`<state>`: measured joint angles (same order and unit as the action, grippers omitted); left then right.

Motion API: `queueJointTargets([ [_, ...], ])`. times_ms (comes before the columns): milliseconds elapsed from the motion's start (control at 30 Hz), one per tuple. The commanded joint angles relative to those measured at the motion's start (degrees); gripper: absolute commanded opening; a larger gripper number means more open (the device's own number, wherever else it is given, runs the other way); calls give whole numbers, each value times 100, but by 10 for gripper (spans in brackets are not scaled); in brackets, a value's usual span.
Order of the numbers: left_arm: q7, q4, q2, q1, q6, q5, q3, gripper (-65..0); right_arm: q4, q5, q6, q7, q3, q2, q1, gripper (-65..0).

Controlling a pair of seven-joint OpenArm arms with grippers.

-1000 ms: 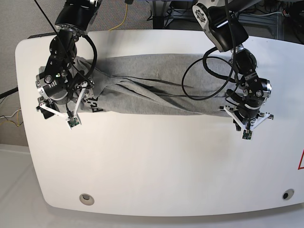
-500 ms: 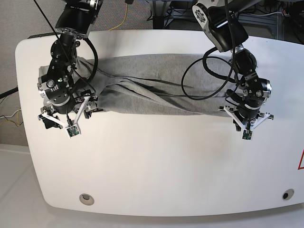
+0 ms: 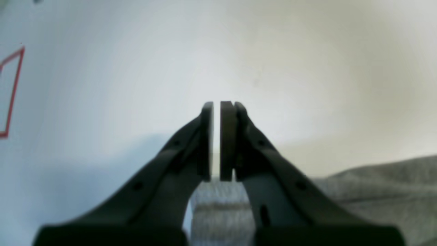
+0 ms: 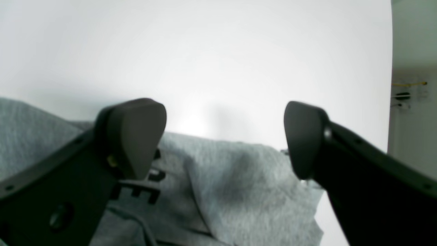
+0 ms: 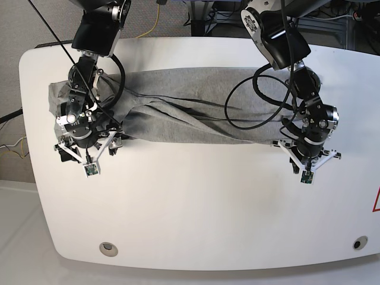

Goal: Fold the T-shirt properly
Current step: 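Open the right gripper and lift it off the folded shirt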

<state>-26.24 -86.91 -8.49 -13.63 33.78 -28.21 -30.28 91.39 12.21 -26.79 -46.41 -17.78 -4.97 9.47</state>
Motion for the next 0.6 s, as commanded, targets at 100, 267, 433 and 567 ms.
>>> queueJointTargets([
  [100, 114, -122, 124, -127, -33, 65, 8, -625, 104, -12, 46, 136, 7, -43, 121, -89],
  [267, 114, -122, 115, -83, -33, 73, -9, -625, 104, -47, 46, 136, 15, -35, 103, -89],
  [433, 114, -122, 115, -75, -33, 73, -27, -625, 104, -65, 46, 118, 15, -35, 77, -89],
  [567, 114, -113, 115, -57, -33, 73, -27, -625, 104, -38, 37, 118, 15, -35, 77, -89],
])
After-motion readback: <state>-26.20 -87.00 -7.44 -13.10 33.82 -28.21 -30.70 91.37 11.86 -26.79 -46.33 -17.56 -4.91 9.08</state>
